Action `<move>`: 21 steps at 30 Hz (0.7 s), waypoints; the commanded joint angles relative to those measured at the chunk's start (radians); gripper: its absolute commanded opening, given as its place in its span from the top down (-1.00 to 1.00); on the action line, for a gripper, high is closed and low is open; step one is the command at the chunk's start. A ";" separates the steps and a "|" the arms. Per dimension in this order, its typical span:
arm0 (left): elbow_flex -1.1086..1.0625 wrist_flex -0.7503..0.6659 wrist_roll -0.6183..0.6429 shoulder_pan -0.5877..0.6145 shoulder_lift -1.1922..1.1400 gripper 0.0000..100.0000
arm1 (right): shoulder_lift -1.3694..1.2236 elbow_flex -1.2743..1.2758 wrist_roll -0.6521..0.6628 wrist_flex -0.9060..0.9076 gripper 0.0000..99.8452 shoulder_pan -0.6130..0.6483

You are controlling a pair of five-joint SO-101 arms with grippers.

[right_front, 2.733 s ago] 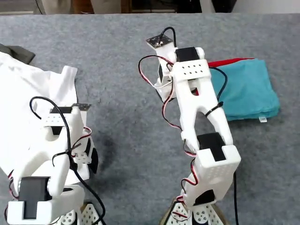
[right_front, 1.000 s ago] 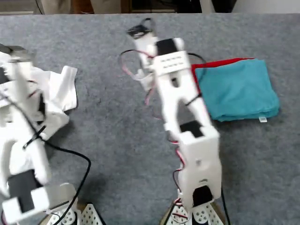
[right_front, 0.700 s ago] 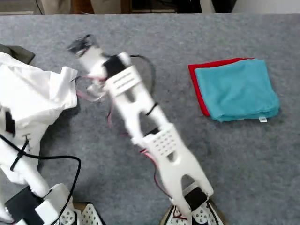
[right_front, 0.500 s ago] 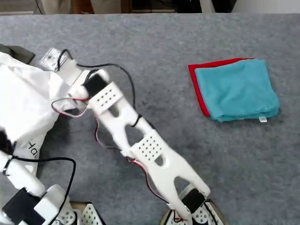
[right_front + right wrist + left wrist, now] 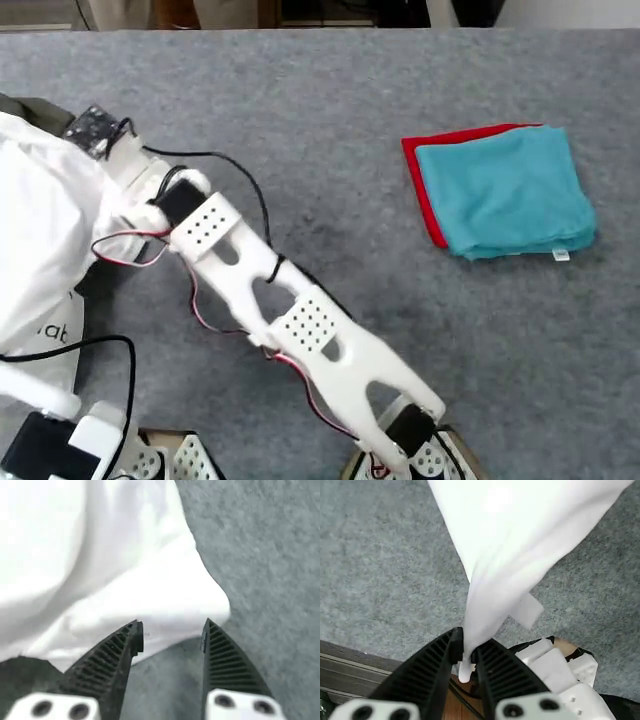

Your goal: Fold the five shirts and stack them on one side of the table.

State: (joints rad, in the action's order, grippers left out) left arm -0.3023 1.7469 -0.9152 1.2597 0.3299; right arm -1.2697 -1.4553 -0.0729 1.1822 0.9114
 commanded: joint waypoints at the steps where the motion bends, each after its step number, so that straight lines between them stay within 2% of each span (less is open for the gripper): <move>1: 0.012 0.012 -0.012 0.043 0.035 0.96 | 0.005 0.018 -0.012 -0.087 0.61 0.010; 8: 0.031 0.012 -0.092 0.140 0.035 0.96 | 0.005 0.101 -0.011 -0.206 0.62 0.001; 14: 0.106 0.012 -0.092 0.186 0.035 0.96 | 0.012 0.170 -0.011 -0.218 0.63 -0.010; 16: 0.107 0.012 -0.091 0.180 0.035 0.96 | 0.013 0.162 -0.034 -0.192 0.74 -0.025; 18: 0.107 0.012 -0.089 0.178 0.035 0.96 | 0.007 0.124 -0.091 -0.160 0.95 -0.042; 19: 0.107 0.012 -0.089 0.176 0.035 0.96 | 0.005 0.111 -0.103 -0.143 1.00 -0.054; 21: 0.109 0.011 -0.089 0.176 0.035 0.96 | 0.010 0.084 -0.124 -0.086 0.95 -0.070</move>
State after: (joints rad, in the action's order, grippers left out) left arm -0.2378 1.7469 -1.0042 1.4331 0.3299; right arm -1.2774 -1.3034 -0.1603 1.0395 0.8807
